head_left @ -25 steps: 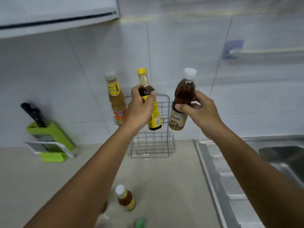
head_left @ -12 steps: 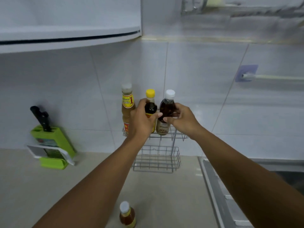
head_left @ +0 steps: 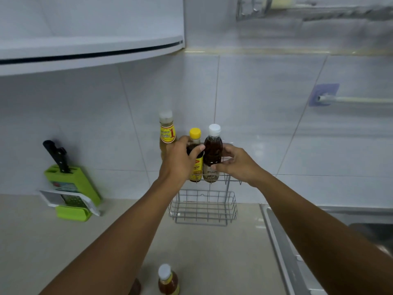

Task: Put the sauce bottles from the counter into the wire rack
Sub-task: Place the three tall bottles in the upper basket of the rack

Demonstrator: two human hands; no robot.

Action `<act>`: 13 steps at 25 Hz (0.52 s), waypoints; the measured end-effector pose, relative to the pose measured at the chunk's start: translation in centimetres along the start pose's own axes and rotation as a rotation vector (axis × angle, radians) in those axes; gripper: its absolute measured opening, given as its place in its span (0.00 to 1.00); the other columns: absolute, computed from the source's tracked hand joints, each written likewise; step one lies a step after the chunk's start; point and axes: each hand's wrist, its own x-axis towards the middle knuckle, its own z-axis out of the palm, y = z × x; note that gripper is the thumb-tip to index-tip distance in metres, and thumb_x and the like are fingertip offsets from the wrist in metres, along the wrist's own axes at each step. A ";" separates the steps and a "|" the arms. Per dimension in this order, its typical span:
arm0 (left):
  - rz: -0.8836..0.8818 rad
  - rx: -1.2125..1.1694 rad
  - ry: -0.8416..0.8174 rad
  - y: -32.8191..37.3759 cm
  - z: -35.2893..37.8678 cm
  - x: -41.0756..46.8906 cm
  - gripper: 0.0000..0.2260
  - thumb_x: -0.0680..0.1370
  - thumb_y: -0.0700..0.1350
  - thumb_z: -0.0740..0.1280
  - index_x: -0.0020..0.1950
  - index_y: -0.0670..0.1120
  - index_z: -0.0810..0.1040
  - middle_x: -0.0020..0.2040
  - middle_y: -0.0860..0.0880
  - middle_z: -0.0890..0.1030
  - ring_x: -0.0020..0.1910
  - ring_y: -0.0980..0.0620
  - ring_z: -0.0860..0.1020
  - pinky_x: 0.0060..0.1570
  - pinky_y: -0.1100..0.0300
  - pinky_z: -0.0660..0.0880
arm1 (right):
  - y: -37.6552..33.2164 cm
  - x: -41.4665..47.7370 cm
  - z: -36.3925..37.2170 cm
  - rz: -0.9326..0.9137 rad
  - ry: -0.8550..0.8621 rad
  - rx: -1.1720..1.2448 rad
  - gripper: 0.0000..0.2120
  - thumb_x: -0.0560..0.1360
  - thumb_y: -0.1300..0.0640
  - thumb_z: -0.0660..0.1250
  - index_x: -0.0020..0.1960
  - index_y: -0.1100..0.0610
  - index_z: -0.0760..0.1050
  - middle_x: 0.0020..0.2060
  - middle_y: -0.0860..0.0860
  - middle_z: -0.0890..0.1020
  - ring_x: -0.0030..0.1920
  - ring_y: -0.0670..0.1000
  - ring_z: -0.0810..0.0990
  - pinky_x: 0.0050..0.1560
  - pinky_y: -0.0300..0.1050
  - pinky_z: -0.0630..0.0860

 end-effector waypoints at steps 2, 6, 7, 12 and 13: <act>0.020 0.046 -0.002 0.5 -0.9 0.5 0.16 0.74 0.58 0.73 0.52 0.47 0.82 0.47 0.48 0.85 0.46 0.48 0.83 0.47 0.48 0.82 | 0.1 0.0 0.4 0.019 0.003 -0.017 0.26 0.69 0.61 0.80 0.65 0.50 0.78 0.58 0.51 0.83 0.56 0.54 0.85 0.62 0.58 0.81; 0.012 0.118 0.088 1.1 -2.4 0.6 0.15 0.69 0.55 0.78 0.49 0.48 0.83 0.43 0.50 0.86 0.43 0.48 0.82 0.44 0.51 0.81 | -0.2 0.6 1.3 0.034 0.002 -0.043 0.26 0.69 0.60 0.80 0.65 0.50 0.79 0.55 0.50 0.85 0.54 0.54 0.86 0.62 0.58 0.80; 0.002 0.139 0.110 1.2 -2.7 0.5 0.18 0.69 0.55 0.78 0.54 0.49 0.82 0.44 0.51 0.86 0.44 0.48 0.82 0.44 0.53 0.80 | -0.3 0.7 1.5 0.035 -0.004 -0.046 0.27 0.69 0.61 0.80 0.65 0.50 0.78 0.55 0.50 0.85 0.53 0.54 0.86 0.62 0.58 0.80; -0.003 0.173 0.138 1.0 -3.2 0.2 0.25 0.69 0.55 0.78 0.63 0.55 0.74 0.43 0.52 0.85 0.49 0.46 0.82 0.42 0.54 0.76 | -0.7 0.6 2.4 0.028 -0.008 -0.041 0.26 0.70 0.62 0.79 0.66 0.51 0.77 0.57 0.52 0.84 0.51 0.53 0.87 0.61 0.58 0.81; -0.001 0.152 0.137 0.9 -3.1 0.1 0.26 0.69 0.54 0.78 0.64 0.54 0.74 0.43 0.52 0.85 0.48 0.47 0.82 0.43 0.53 0.77 | -0.7 0.6 2.5 0.027 -0.004 -0.042 0.26 0.70 0.61 0.79 0.66 0.51 0.78 0.56 0.51 0.84 0.53 0.53 0.86 0.62 0.58 0.81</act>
